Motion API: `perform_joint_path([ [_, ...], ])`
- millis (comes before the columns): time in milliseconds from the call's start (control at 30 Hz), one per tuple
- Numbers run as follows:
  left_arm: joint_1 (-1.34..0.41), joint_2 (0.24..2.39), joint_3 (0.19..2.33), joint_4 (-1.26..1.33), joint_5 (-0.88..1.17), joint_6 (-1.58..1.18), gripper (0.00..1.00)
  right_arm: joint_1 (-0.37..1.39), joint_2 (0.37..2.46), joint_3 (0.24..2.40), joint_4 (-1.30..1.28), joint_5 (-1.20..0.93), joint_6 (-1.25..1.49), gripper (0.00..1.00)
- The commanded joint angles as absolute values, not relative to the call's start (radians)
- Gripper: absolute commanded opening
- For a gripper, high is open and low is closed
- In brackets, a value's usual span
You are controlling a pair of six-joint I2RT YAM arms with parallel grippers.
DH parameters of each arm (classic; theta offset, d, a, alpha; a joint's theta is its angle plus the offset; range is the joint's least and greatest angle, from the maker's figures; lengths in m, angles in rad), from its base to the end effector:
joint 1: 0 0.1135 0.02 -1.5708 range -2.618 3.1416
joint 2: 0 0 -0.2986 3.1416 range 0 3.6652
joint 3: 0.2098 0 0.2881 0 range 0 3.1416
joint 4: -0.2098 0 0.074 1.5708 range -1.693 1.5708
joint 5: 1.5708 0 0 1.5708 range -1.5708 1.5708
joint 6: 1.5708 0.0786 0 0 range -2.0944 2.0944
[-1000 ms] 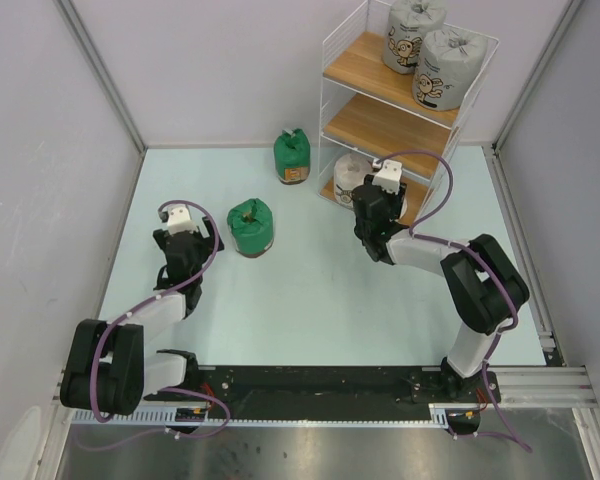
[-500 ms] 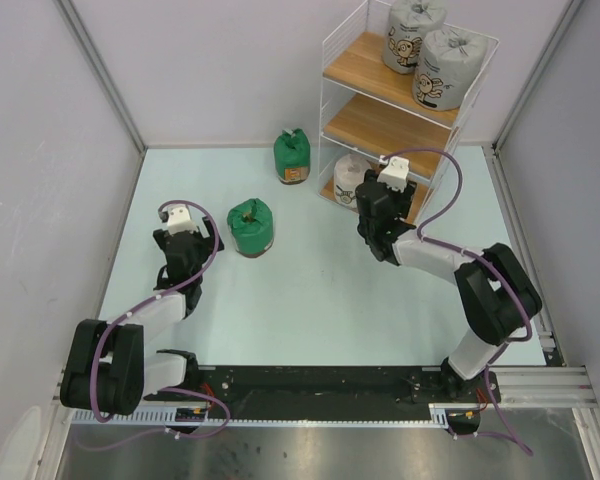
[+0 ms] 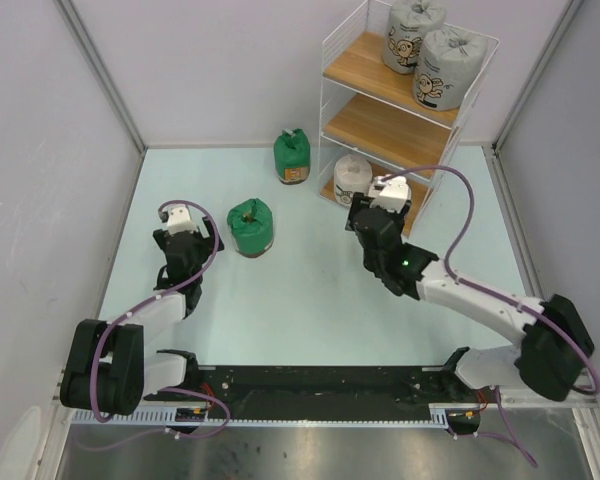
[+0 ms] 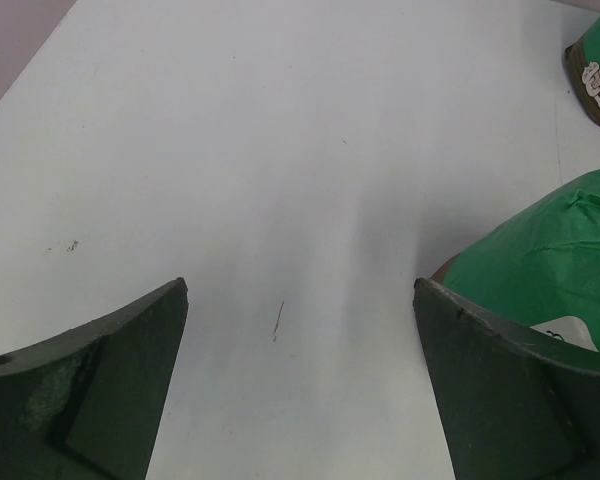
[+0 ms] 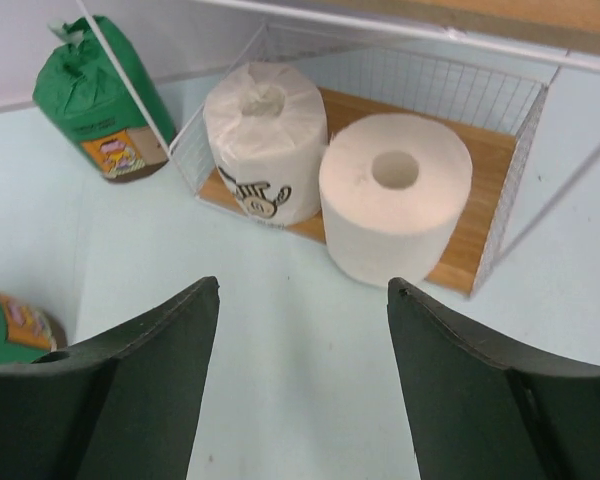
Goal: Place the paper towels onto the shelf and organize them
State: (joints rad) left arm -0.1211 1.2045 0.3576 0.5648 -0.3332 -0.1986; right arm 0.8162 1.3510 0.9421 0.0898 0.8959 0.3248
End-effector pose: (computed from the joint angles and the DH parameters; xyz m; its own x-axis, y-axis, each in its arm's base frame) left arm 0.2881 -0.0092 0.1796 -0.2319 -0.1596 -0.9596 -0.2483 0.9635 -0.1002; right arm 0.2873 0.2160 0.3093 -0.1869 0.0923 -0.9780 0.1185 0.9904 0.0709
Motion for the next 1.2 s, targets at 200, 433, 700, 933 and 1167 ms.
perform_joint_path([
  [200,-0.117,1.135,0.364,0.601,-0.333,-0.19,1.0,0.885,1.069,0.824,-0.386,0.643,0.574,0.73],
  [433,-0.118,0.976,0.324,0.539,-0.4,-0.254,1.0,1.077,0.914,0.79,-0.702,0.696,0.817,0.73],
  [700,-0.161,0.77,0.454,0.125,-0.396,-0.429,1.0,1.157,0.758,0.788,-0.831,0.666,0.896,0.72],
  [933,-0.16,0.796,0.682,-0.208,-0.112,-0.463,1.0,1.201,0.693,0.788,-0.919,0.592,0.968,0.7],
  [1167,-0.161,0.723,0.776,-0.353,-0.058,-0.439,1.0,1.215,0.614,0.796,-0.93,0.548,0.994,0.67],
])
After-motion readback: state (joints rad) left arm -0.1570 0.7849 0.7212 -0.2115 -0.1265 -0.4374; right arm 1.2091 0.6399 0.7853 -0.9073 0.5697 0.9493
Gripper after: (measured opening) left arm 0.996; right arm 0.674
